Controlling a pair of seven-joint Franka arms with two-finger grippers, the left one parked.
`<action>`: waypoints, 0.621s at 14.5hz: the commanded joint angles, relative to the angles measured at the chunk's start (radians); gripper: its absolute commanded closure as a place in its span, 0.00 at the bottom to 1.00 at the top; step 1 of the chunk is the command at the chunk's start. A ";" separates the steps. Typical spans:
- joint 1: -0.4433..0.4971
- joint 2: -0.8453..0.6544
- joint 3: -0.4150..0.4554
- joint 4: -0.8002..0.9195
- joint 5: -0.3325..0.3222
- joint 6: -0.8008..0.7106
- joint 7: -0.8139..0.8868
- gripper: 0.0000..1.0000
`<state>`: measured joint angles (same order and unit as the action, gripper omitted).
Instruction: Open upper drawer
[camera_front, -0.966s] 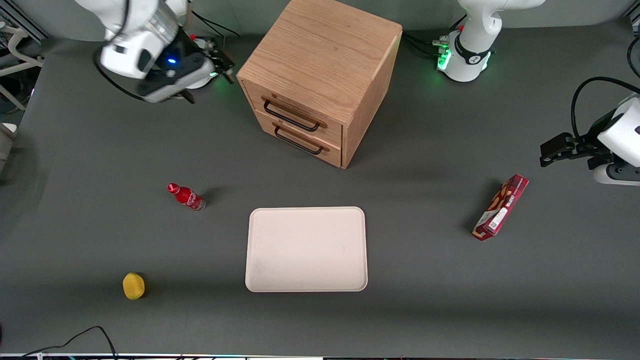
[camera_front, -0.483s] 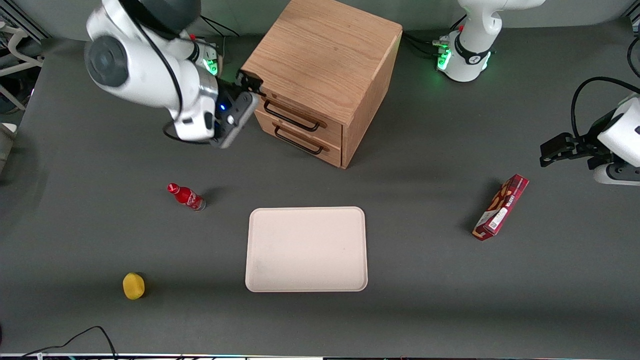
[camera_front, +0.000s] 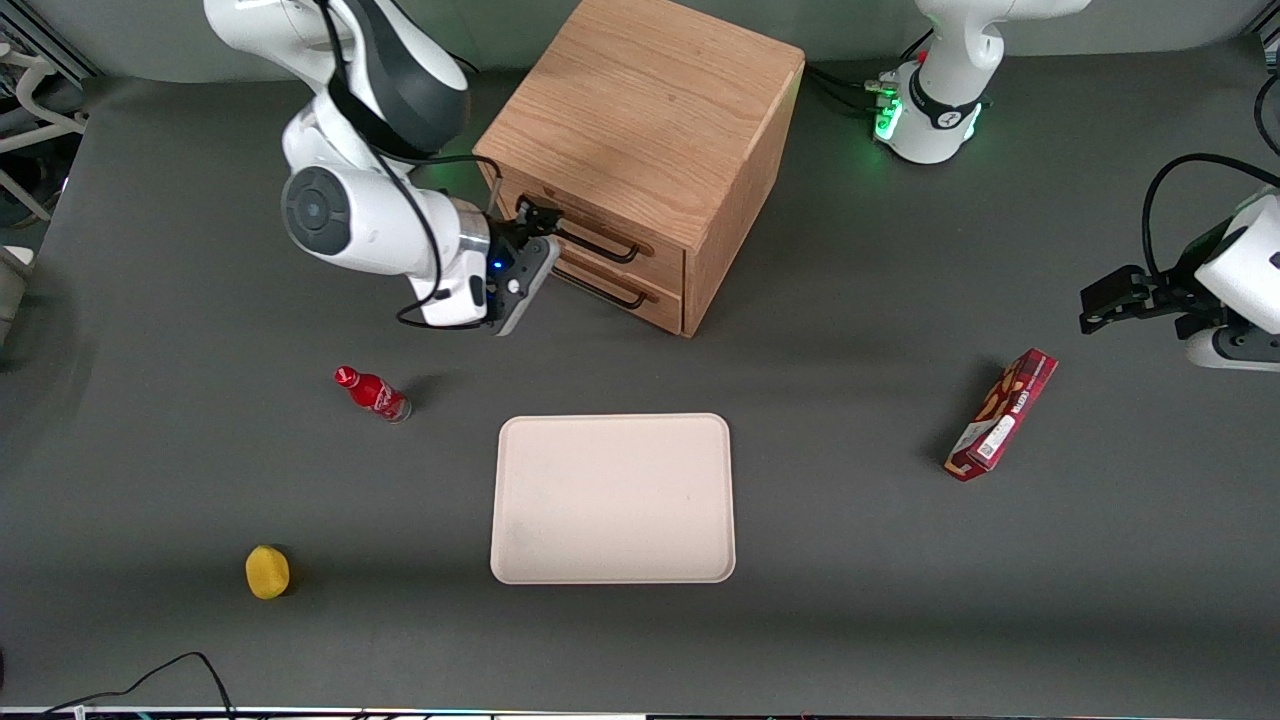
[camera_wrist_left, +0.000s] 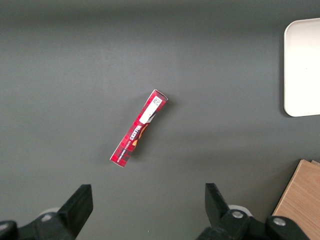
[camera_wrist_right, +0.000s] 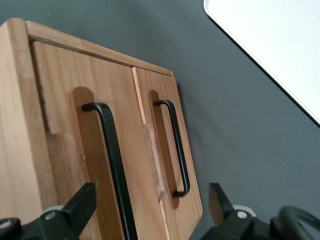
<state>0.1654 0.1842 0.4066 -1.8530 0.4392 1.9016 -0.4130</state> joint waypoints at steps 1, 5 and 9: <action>-0.003 -0.005 0.027 -0.050 0.032 0.085 -0.013 0.00; -0.003 -0.002 0.060 -0.112 0.045 0.169 -0.012 0.00; -0.003 -0.005 0.086 -0.156 0.079 0.232 -0.012 0.00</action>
<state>0.1655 0.1909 0.4804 -1.9736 0.4825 2.0894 -0.4129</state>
